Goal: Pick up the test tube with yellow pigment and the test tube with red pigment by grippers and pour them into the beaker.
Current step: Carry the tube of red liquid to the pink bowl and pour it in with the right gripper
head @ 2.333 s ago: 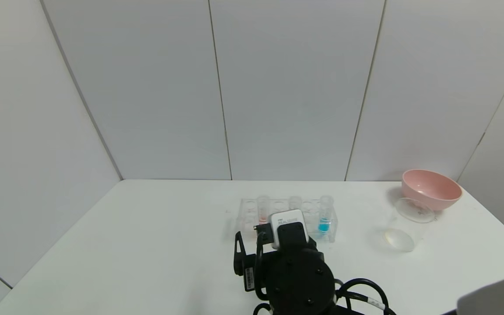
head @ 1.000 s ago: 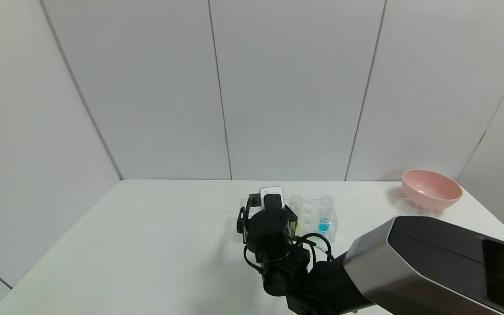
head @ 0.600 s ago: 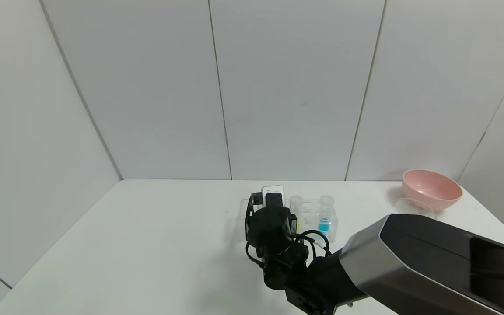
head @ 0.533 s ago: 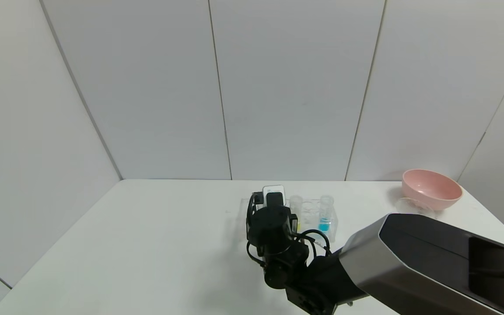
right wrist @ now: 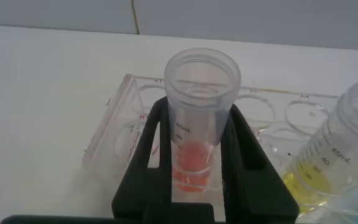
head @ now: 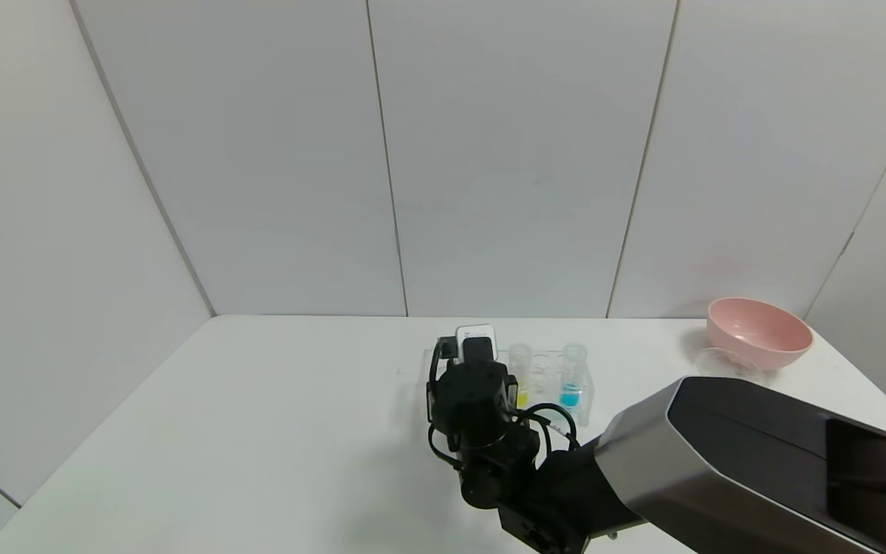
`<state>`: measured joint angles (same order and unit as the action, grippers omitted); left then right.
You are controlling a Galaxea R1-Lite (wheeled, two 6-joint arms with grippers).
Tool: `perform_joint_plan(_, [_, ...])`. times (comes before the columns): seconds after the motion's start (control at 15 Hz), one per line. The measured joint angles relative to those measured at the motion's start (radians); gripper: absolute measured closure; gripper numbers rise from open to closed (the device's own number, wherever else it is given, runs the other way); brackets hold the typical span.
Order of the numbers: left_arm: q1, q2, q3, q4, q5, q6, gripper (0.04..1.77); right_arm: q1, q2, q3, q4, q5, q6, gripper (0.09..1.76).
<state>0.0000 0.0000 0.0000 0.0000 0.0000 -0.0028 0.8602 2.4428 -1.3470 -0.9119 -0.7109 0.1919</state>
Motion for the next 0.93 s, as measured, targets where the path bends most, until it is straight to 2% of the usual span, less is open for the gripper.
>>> perform_joint_plan(0.13, [0.000, 0.000, 0.000, 0.000, 0.000, 0.000, 0.05, 0.000, -0.016, 0.000, 0.000, 0.000, -0.005, 1.34])
perform_joint_plan(0.4, [0.000, 0.000, 0.000, 0.000, 0.000, 0.000, 0.05, 0.004, -0.067, -0.001, -0.010, 0.016, -0.097, 1.34])
perform_joint_plan(0.6, [0.000, 0.000, 0.000, 0.000, 0.000, 0.000, 0.05, 0.006, -0.131, -0.020, -0.003, 0.057, -0.141, 1.34])
perform_joint_plan(0.93, [0.000, 0.000, 0.000, 0.000, 0.000, 0.000, 0.05, -0.013, -0.283, 0.000, 0.001, 0.060, -0.189, 1.34])
